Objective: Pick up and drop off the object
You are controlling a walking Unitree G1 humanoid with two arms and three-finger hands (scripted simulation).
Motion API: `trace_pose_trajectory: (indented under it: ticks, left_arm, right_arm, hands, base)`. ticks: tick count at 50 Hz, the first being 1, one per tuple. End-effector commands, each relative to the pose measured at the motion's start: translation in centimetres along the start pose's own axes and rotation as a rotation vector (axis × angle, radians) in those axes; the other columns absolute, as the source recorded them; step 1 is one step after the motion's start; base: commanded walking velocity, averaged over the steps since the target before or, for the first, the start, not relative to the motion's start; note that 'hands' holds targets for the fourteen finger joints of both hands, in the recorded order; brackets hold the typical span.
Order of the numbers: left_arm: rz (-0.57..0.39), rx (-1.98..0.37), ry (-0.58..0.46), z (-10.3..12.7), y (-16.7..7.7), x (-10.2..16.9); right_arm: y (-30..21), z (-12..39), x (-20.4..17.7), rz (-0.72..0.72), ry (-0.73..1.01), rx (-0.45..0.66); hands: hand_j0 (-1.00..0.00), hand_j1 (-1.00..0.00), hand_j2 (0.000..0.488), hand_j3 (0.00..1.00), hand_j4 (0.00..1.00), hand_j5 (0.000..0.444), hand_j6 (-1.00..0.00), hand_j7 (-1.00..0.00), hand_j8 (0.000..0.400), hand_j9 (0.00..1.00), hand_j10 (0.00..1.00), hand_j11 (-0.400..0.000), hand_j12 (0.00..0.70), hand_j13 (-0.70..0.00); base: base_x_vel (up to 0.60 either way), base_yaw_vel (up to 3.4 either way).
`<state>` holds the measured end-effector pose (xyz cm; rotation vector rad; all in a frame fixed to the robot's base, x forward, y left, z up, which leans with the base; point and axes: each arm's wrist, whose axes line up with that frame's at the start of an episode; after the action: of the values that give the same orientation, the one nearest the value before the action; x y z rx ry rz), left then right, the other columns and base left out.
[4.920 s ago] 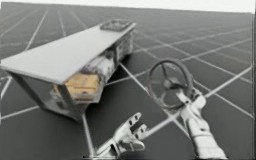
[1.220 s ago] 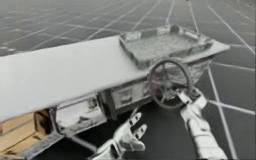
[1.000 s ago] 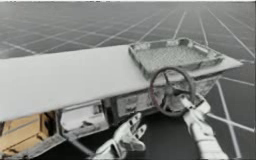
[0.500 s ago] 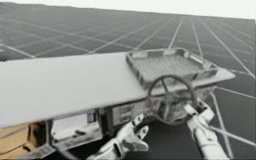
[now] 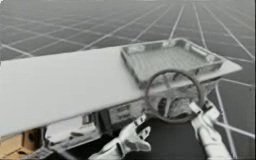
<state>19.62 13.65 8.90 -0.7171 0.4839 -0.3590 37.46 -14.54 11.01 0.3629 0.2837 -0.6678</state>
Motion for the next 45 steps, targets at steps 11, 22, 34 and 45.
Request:
trace_pose_trajectory:
  ticks: [11,22,34,45]
  left_arm:
    - [0.012,-0.014,-0.037,0.17,0.44,-0.87]
    - [0.012,-0.014,-0.037,0.17,0.44,-0.87]
    - [0.012,-0.014,-0.037,0.17,0.44,-0.87]
    - [0.012,-0.014,-0.037,0.17,0.44,-0.87]
  right_arm:
    - [4.06,0.96,-2.07,0.14,-0.026,0.045]
    - [4.06,0.96,-2.07,0.14,-0.026,0.045]
    - [4.06,0.96,-2.07,0.14,-0.026,0.045]
    - [4.06,0.96,-2.07,0.14,-0.026,0.045]
  hands:
    - [0.0,0.0,0.0,1.0,1.0,0.0,0.0,0.0,0.0,1.0,1.0,-0.4,0.0,-0.7]
    - [0.0,0.0,0.0,1.0,1.0,0.0,0.0,0.0,0.0,1.0,1.0,-0.4,0.0,-0.7]
    - [0.0,0.0,0.0,1.0,1.0,0.0,0.0,0.0,0.0,1.0,1.0,-0.4,0.0,-0.7]
    - [0.0,0.0,0.0,1.0,1.0,0.0,0.0,0.0,0.0,1.0,1.0,-0.4,0.0,-0.7]
  base:
    - [0.13,1.42]
    - [0.12,1.51]
    - [0.12,1.57]
    - [0.11,1.69]
